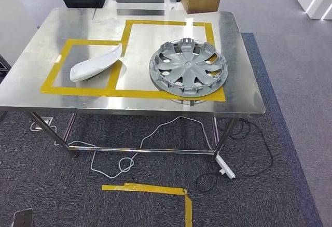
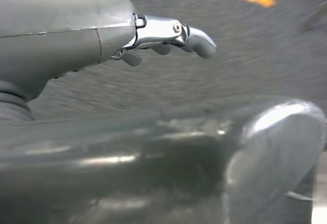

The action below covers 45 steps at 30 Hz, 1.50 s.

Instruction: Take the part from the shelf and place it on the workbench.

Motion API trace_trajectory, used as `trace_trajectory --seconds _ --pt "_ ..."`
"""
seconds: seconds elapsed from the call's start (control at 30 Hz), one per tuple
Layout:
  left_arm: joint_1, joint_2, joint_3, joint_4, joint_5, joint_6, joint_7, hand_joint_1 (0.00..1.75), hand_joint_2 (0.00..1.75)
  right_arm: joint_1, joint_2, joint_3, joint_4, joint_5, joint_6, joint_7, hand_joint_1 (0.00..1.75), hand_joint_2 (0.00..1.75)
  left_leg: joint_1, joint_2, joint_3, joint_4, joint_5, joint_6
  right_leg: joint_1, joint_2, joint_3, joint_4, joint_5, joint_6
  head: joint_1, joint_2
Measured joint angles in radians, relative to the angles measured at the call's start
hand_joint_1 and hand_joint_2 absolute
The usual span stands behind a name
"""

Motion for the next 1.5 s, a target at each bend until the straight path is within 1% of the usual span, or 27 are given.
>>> trace_trajectory --seconds 0.07,0.13,0.17,0.2,0.23,0.27,0.33,0.4,0.47,0.53,0.6,0.67,0.7,0.73,0.77,0.83,0.9,0.97,1.03,1.1,1.17,1.2,1.23,1.3,1.37,1.43,1.5 --pt "-0.002 -0.01 0.035 0.053 -0.069 -0.016 0.005 0.0 0.0 0.002 0.0 -0.001 0.0 0.0 0.016 0.002 0.0 0.0 -0.001 0.007 -0.021 -0.001 0.018 0.022 -0.003 0.003 -0.02 0.052 -0.067 0.008 0.002 0.0" --pt "-0.004 -0.018 0.068 0.101 -0.132 -0.028 0.006 0.0 0.0 0.0 0.0 -0.003 0.0 0.001 0.032 0.003 0.0 0.0 -0.006 0.011 -0.049 0.0 0.04 0.033 -0.003 0.004 -0.049 0.17 -0.172 0.011 0.003 0.0" --pt "-0.005 -0.022 0.083 0.122 -0.154 -0.031 0.003 0.0 0.0 -0.001 0.0 -0.004 0.0 0.001 0.038 0.003 0.0 0.0 -0.009 0.012 -0.065 0.001 0.052 0.035 -0.002 0.004 -0.058 0.231 -0.202 0.012 0.003 0.0" --pt "-0.005 -0.026 0.098 0.142 -0.17 -0.032 0.0 0.0 0.0 -0.002 0.0 -0.006 0.0 0.001 0.042 0.003 0.0 0.0 -0.013 0.014 -0.081 0.003 0.064 0.036 -0.001 0.004 -0.055 0.272 -0.204 0.01 0.003 0.0" --pt "-0.006 -0.029 0.112 0.16 -0.18 -0.032 -0.004 0.0 0.0 -0.003 0.0 -0.009 0.0 0.002 0.045 0.003 0.0 0.0 -0.017 0.015 -0.097 0.005 0.076 0.036 0.0 0.004 -0.037 0.282 -0.181 0.007 0.003 0.0" --pt "-0.008 -0.031 0.125 0.175 -0.187 -0.033 -0.007 0.0 0.0 -0.003 0.0 -0.011 0.0 0.002 0.048 0.003 0.0 0.0 -0.02 0.016 -0.112 0.008 0.087 0.036 0.001 0.004 -0.003 0.258 -0.146 0.002 0.003 0.0" --pt "-0.016 -0.036 0.147 0.196 -0.202 -0.04 -0.01 0.0 0.0 -0.004 0.0 -0.014 0.0 0.003 0.053 0.003 0.0 0.0 -0.026 0.015 -0.135 0.012 0.108 0.034 0.007 0.004 0.11 0.118 -0.104 -0.013 0.003 0.0" --pt "-0.023 -0.042 0.165 0.204 -0.219 -0.052 -0.008 0.0 0.0 -0.008 0.0 -0.015 -0.002 0.004 0.058 0.003 0.0 0.0 -0.032 0.013 -0.149 0.017 0.128 0.028 0.013 0.004 0.208 -0.035 -0.121 -0.023 0.003 0.0" --pt "-0.027 -0.048 0.182 0.208 -0.232 -0.061 -0.005 0.0 0.0 -0.009 0.0 -0.016 -0.003 0.004 0.063 0.004 0.0 0.0 -0.032 0.012 -0.161 0.019 0.15 0.019 0.016 0.004 0.227 -0.092 -0.131 -0.029 0.002 0.0" --pt "-0.028 -0.05 0.199 0.214 -0.237 -0.065 -0.007 0.0 0.0 -0.008 0.0 -0.017 -0.002 0.004 0.066 0.005 0.0 0.0 -0.028 0.008 -0.177 0.033 0.135 0.007 0.014 0.001 0.203 -0.09 -0.113 -0.04 0.001 0.0" --pt "-0.028 -0.051 0.214 0.22 -0.239 -0.066 -0.009 0.0 0.0 -0.008 0.0 -0.018 -0.002 0.004 0.069 0.006 0.0 0.0 -0.023 0.003 -0.2 0.102 0.048 -0.005 0.011 -0.003 0.176 -0.089 -0.09 -0.051 -0.002 0.0" --pt "-0.032 -0.051 0.226 0.228 -0.246 -0.069 -0.009 0.0 0.0 -0.008 0.0 -0.02 -0.001 0.004 0.071 0.006 0.0 0.0 -0.018 0.002 -0.22 0.23 -0.047 -0.015 0.012 -0.007 0.144 -0.082 -0.07 -0.054 -0.003 0.0" --pt "-0.034 -0.051 0.232 0.232 -0.251 -0.071 -0.01 0.0 0.0 -0.008 0.0 -0.021 -0.001 0.004 0.072 0.006 0.0 0.0 -0.016 0.002 -0.221 0.28 -0.062 -0.018 0.012 -0.009 0.125 -0.075 -0.061 -0.053 -0.003 0.0" --pt "-0.037 -0.051 0.237 0.236 -0.255 -0.073 -0.011 0.0 0.0 -0.009 0.0 -0.022 -0.001 0.005 0.073 0.006 0.0 0.0 -0.014 0.002 -0.211 0.31 -0.057 -0.021 0.012 -0.011 0.104 -0.065 -0.052 -0.052 -0.003 0.0" --pt "-0.038 -0.051 0.242 0.24 -0.261 -0.077 -0.015 0.0 0.0 -0.009 0.0 -0.023 -0.001 0.007 0.076 0.006 0.0 0.0 -0.012 0.002 -0.188 0.305 -0.029 -0.021 0.012 -0.012 0.085 -0.054 -0.045 -0.05 -0.003 0.0" --pt "-0.041 -0.051 0.251 0.248 -0.273 -0.085 -0.023 0.0 0.0 -0.011 0.0 -0.025 0.0 0.011 0.085 0.004 0.0 0.0 -0.008 0.002 -0.104 0.205 0.024 -0.02 0.011 -0.012 0.048 -0.03 -0.031 -0.044 -0.003 0.0" --pt "-0.047 -0.054 0.258 0.256 -0.29 -0.093 -0.031 0.0 0.0 -0.013 0.0 -0.029 0.0 0.017 0.097 0.001 0.0 0.0 -0.009 -0.002 -0.017 0.071 0.016 -0.016 0.013 -0.011 0.022 -0.012 -0.018 -0.034 -0.003 0.0" --pt "-0.054 -0.056 0.268 0.266 -0.309 -0.103 -0.041 0.0 0.0 -0.021 0.0 -0.042 0.002 0.029 0.118 -0.008 0.0 0.0 -0.013 -0.007 0.011 0.007 -0.005 -0.007 0.015 -0.012 0.007 -0.006 0.0 -0.024 -0.002 0.0" --pt "-0.06 -0.057 0.28 0.281 -0.325 -0.117 -0.05 0.0 0.0 -0.033 0.0 -0.06 0.007 0.045 0.145 -0.022 0.0 0.0 -0.014 -0.002 -0.004 -0.001 0.006 0.009 0.014 -0.009 -0.004 -0.004 0.008 -0.012 -0.001 0.0" --pt "-0.063 -0.058 0.287 0.294 -0.335 -0.132 -0.056 0.0 0.0 -0.044 0.0 -0.078 0.015 0.062 0.168 -0.036 0.0 0.0 -0.013 0.005 -0.024 -0.001 0.024 0.028 0.012 -0.003 -0.026 0.042 -0.045 -0.001 0.002 0.0" --pt "-0.066 -0.058 0.293 0.303 -0.341 -0.143 -0.058 0.0 0.0 -0.055 0.0 -0.093 0.025 0.076 0.188 -0.047 0.0 0.0 -0.016 0.01 -0.048 0.0 0.042 0.041 0.009 0.002 -0.063 0.167 -0.14 0.005 0.005 0.0" --pt "-0.067 -0.058 0.296 0.308 -0.343 -0.147 -0.058 0.0 0.0 -0.061 0.0 -0.1 0.03 0.082 0.196 -0.051 0.0 0.0 -0.019 0.012 -0.062 0.001 0.052 0.043 0.009 0.002 -0.077 0.232 -0.173 0.006 0.005 0.0" --pt "-0.069 -0.057 0.298 0.312 -0.345 -0.149 -0.059 0.0 0.0 -0.066 0.0 -0.105 0.035 0.087 0.202 -0.055 0.0 0.0 -0.023 0.014 -0.075 0.002 0.061 0.044 0.009 0.003 -0.08 0.274 -0.184 0.004 0.005 0.0" --pt "-0.074 -0.057 0.304 0.322 -0.346 -0.152 -0.06 0.0 0.0 -0.075 0.0 -0.116 0.043 0.099 0.211 -0.061 0.0 0.0 -0.031 0.014 -0.099 0.004 0.079 0.046 0.012 0.004 -0.03 0.25 -0.144 -0.007 0.005 0.0" --pt "-0.078 -0.057 0.311 0.329 -0.345 -0.155 -0.062 0.0 0.0 -0.083 0.0 -0.125 0.051 0.115 0.223 -0.068 0.0 0.0 -0.039 0.01 -0.115 0.006 0.095 0.047 0.022 0.012 0.08 0.106 -0.095 -0.032 0.004 0.0" --pt "-0.081 -0.058 0.32 0.332 -0.344 -0.164 -0.062 0.0 0.0 -0.094 -0.001 -0.133 0.06 0.133 0.237 -0.078 0.0 0.0 -0.043 0.006 -0.126 0.007 0.112 0.042 0.029 0.021 0.167 -0.026 -0.091 -0.049 0.003 0.0" --pt "-0.083 -0.058 0.331 0.332 -0.348 -0.175 -0.062 0.0 0.0 -0.103 -0.001 -0.143 0.073 0.15 0.247 -0.09 0.0 0.0 -0.042 -0.001 -0.137 0.007 0.132 0.033 0.031 0.02 0.182 -0.071 -0.093 -0.052 0.003 0.0"
